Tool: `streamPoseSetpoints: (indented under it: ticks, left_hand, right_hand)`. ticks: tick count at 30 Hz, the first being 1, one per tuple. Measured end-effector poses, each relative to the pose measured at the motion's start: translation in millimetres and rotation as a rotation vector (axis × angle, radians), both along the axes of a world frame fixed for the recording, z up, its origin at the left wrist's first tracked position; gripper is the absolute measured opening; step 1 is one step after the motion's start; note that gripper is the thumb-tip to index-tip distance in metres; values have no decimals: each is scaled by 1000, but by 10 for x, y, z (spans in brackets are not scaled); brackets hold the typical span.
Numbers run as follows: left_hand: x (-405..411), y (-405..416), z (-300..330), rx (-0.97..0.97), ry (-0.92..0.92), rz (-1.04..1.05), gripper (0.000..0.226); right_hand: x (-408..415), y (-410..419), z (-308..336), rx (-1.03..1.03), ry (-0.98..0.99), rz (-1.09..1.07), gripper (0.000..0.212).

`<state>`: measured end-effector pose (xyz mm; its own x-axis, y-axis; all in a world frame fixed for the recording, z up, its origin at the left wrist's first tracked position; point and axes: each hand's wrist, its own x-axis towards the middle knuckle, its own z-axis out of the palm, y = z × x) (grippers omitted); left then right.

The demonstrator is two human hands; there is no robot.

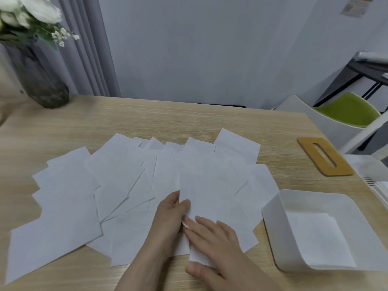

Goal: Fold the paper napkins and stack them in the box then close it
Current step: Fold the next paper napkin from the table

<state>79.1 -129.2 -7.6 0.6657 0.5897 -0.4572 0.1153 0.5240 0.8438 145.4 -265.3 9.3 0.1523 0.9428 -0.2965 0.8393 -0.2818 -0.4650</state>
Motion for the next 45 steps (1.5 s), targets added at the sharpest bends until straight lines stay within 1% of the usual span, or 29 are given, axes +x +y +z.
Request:
streamPoseSetpoints:
  ticks: [2,4,6,8,10,11,14,16,18,21,24,30,33,35,37,38,40,43,45]
  left_hand:
    - [-21,4,20,34,13,17,34]
    - [-42,17,28,73,42,35,37]
    - [-77,38,38,81,52,56,35]
    - [-121,73,39,90,53,85,35]
    - [-162,109,35,110,67,123,35]
    - [-178,122,29,115,74,135,35]
    - [-213,141,11,130,100,147,34]
    - [-230,150,0,139,111,152,34]
    - [-247,157,-5,139,119,155,34]
    - [-268,161,-22,149,132,147,28]
    - [-267,151,-36,182,142,133,24]
    - [-260,128,-43,336,198,99,31]
    - [-259,134,-39,355,201,114,31]
    - [-261,140,-30,316,179,136,29]
    - [-264,147,-20,254,154,156,28]
    - [-267,149,-17,231,145,162,27]
    - [-272,150,-15,206,134,164,26]
    - [-278,150,-17,182,127,156,25]
    - [-281,153,-22,175,122,151,25]
  right_hand:
    - [13,-4,6,52,58,-8,68]
    - [32,-18,13,169,135,-86,54]
    - [64,-36,11,333,220,-268,37]
    - [122,-57,-5,441,248,-475,26]
    - [183,-79,-29,441,169,-599,28]
    - [210,-90,-46,408,113,-629,36]
    - [295,-115,-122,241,1,-685,70]
    - [322,-106,-155,148,-28,-705,84]
    - [320,-94,-181,115,-35,-721,90]
    - [319,-86,-212,152,-67,-746,92]
    - [318,-76,-205,198,-82,-793,88]
    - [318,-61,-174,247,-89,-860,75]
    - [319,-60,-156,285,14,-935,67]
    - [327,-61,-149,276,61,-975,49]
    - [346,-69,-143,284,51,-980,17]
    - [353,-65,-120,291,44,-983,7]
    - [375,-68,-102,306,-2,-967,17]
    - [408,-59,-75,335,-59,-971,16]
    - [426,-56,-62,445,-41,-993,15]
